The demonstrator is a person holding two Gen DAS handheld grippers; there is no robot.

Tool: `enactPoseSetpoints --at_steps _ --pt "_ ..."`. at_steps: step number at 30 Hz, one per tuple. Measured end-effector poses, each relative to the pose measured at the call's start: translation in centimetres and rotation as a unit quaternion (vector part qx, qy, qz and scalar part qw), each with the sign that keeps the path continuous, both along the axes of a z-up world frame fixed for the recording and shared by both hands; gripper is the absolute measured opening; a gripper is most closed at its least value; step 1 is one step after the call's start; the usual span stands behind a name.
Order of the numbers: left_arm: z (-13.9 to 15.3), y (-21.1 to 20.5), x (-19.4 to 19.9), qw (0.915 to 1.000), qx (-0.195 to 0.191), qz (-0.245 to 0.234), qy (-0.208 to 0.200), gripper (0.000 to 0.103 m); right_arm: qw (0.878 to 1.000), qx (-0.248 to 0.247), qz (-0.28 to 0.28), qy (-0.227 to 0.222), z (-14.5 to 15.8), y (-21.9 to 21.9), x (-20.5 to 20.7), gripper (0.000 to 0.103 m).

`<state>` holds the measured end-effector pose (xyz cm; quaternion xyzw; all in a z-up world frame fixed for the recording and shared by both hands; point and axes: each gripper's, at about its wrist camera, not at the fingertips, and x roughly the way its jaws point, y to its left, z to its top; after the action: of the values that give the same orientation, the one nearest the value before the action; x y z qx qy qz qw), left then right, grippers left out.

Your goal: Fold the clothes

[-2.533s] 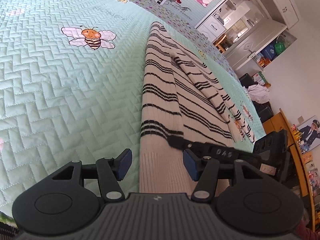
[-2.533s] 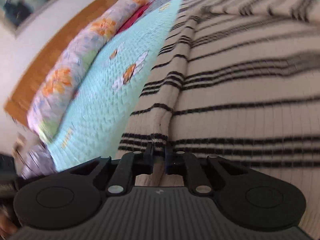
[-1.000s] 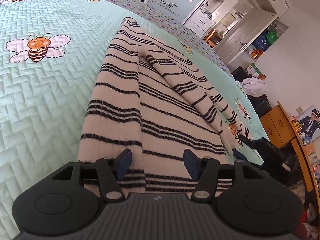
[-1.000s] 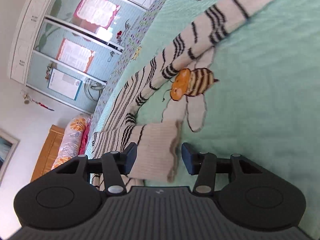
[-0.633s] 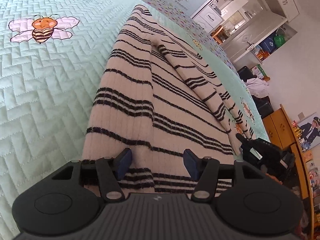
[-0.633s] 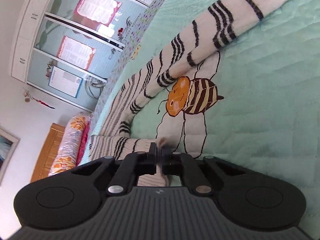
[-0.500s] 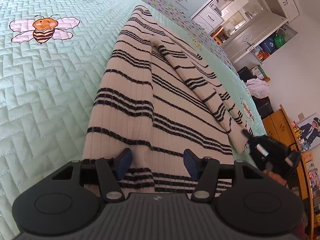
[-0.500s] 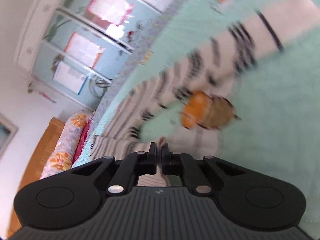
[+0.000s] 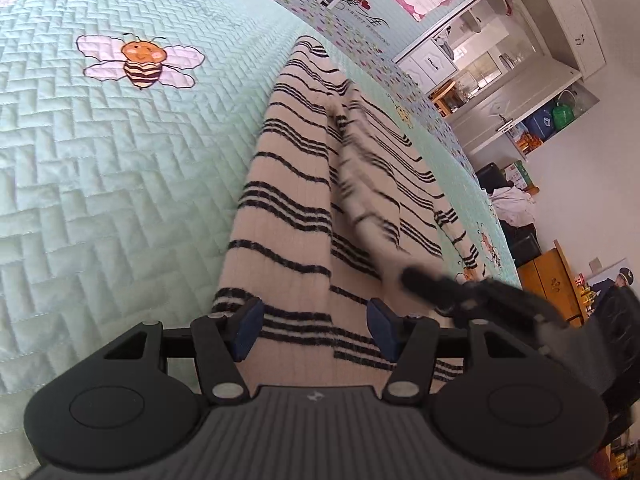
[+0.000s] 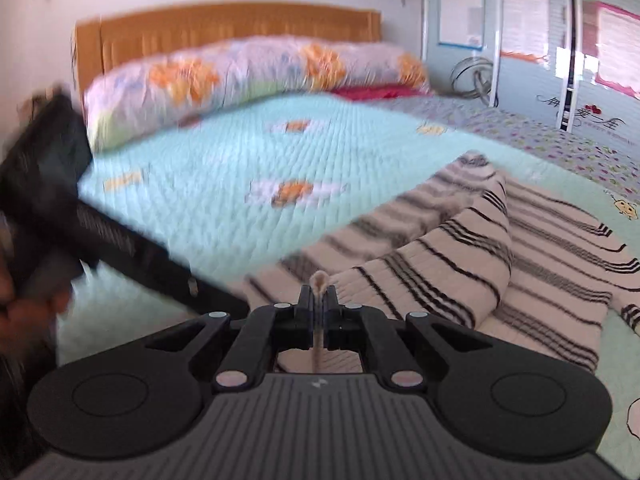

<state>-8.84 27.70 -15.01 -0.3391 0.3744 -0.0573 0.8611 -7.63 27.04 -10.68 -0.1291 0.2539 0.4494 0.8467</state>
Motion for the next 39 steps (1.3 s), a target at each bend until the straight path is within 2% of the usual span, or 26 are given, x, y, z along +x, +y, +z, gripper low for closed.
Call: enactPoseSetpoints --at_steps 2,6,10,12,13,14,15,18,21,23,25,27,28,29,30,31,35,36,39 --pt "-0.1 0.0 -0.1 1.0 0.0 -0.002 0.0 0.06 1.0 -0.015 -0.003 0.007 -1.0 0.4 -0.2 0.003" --pt "-0.2 0.2 0.0 1.0 -0.006 -0.001 -0.001 0.06 0.999 -0.002 -0.005 0.031 -1.7 0.5 -0.2 0.004" --pt "-0.3 0.5 0.0 0.9998 -0.017 0.006 0.0 0.06 1.0 0.005 0.006 0.02 -1.2 0.9 -1.1 0.004" --pt "-0.2 0.4 0.1 0.9999 -0.013 0.006 0.001 0.06 0.999 -0.01 0.021 0.04 -1.9 1.5 -0.8 0.011" --pt "-0.1 0.3 0.0 0.9999 -0.01 0.005 0.002 0.06 0.997 -0.024 0.031 0.061 -2.5 1.8 -0.7 0.017" --pt "0.1 0.2 0.0 1.0 -0.006 0.004 0.002 0.06 0.996 -0.032 0.037 0.069 -3.0 1.7 -0.9 0.03" --pt "0.2 0.1 0.0 1.0 -0.003 0.004 0.002 0.06 0.995 -0.04 0.042 0.077 -3.4 1.7 -1.1 0.03" --pt "0.9 -0.2 0.2 1.0 0.003 0.003 0.001 0.06 0.995 -0.005 0.026 0.101 -2.6 -0.2 -1.7 0.033" --pt "2.0 -1.4 1.4 0.9997 0.011 -0.014 -0.014 0.06 0.985 0.082 -0.022 0.153 -2.1 -4.1 -1.7 0.035" --pt "2.7 -2.8 2.6 0.9989 0.014 -0.036 -0.026 0.061 0.965 0.155 -0.065 0.201 -2.4 -7.4 -1.6 0.036" --pt "2.6 -4.4 4.0 0.9973 0.023 -0.061 -0.032 0.061 0.933 0.231 -0.111 0.252 -3.1 -10.9 -1.6 0.038" --pt "1.1 -6.1 5.5 0.9956 0.037 -0.086 -0.01 0.062 0.9 0.289 -0.16 0.286 -4.2 -14.2 -1.6 0.041" --pt "-0.3 -6.7 6.3 0.9943 0.042 -0.095 0.022 0.06 0.885 0.309 -0.183 0.295 -4.6 -15.7 -1.7 0.042" --pt "-1.5 -7.0 6.6 0.9936 0.049 -0.096 0.033 0.056 0.875 0.32 -0.206 0.299 -5.0 -17.1 -1.7 0.043" --pt "-1.9 -7.2 6.5 0.9936 0.058 -0.094 0.023 0.056 0.863 0.333 -0.232 0.3 -5.4 -18.5 -1.8 0.045" --pt "-1.7 -7.4 6.4 0.9929 0.066 -0.097 0.021 0.056 0.851 0.345 -0.257 0.302 -5.8 -19.9 -1.8 0.048" --pt "0.0 -8.2 6.6 0.9907 0.093 -0.087 0.048 0.056 0.796 0.411 -0.327 0.303 -7.6 -24.9 -2.0 0.051" --pt "0.6 -8.5 6.5 0.9909 0.096 -0.084 0.045 0.056 0.786 0.424 -0.336 0.3 -7.8 -25.8 -2.0 0.051" --pt "1.4 -9.7 6.6 0.9883 0.107 -0.106 0.021 0.063 0.774 0.444 -0.351 0.285 -8.3 -27.0 -2.0 0.051"
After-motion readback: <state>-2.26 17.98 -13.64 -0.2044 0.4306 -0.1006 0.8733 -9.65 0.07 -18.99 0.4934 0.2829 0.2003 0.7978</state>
